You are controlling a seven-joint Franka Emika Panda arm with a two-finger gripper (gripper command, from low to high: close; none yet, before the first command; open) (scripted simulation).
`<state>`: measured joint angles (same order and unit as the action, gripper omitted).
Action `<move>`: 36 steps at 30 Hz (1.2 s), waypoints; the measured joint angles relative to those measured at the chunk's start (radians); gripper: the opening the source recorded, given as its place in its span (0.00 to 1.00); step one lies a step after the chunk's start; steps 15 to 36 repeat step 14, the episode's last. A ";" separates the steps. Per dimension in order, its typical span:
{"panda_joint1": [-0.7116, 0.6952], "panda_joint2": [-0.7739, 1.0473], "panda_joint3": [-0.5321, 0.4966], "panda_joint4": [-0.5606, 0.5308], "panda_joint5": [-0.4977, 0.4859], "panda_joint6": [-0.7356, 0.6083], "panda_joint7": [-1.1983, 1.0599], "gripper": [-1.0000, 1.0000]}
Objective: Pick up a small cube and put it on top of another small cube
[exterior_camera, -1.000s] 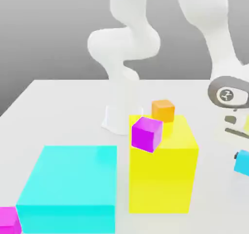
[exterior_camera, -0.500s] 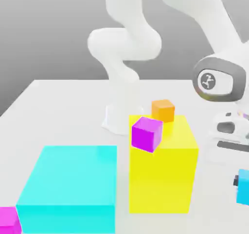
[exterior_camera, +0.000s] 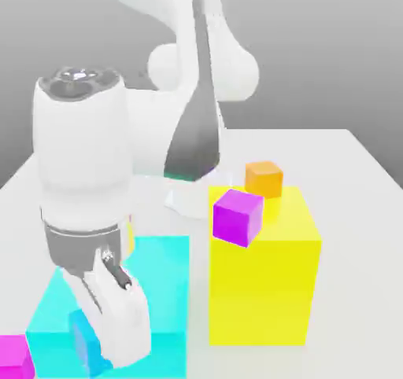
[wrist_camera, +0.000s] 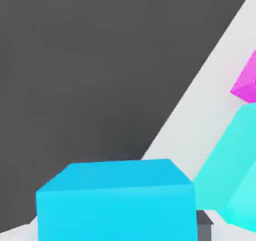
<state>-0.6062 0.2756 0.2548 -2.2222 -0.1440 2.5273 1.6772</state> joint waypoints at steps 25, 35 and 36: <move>-0.094 0.055 -0.072 0.031 0.043 -0.013 -0.010 1.00; -0.094 0.055 -0.072 0.031 0.043 -0.013 -0.010 1.00; -0.094 0.055 -0.072 0.031 0.043 -0.013 -0.010 1.00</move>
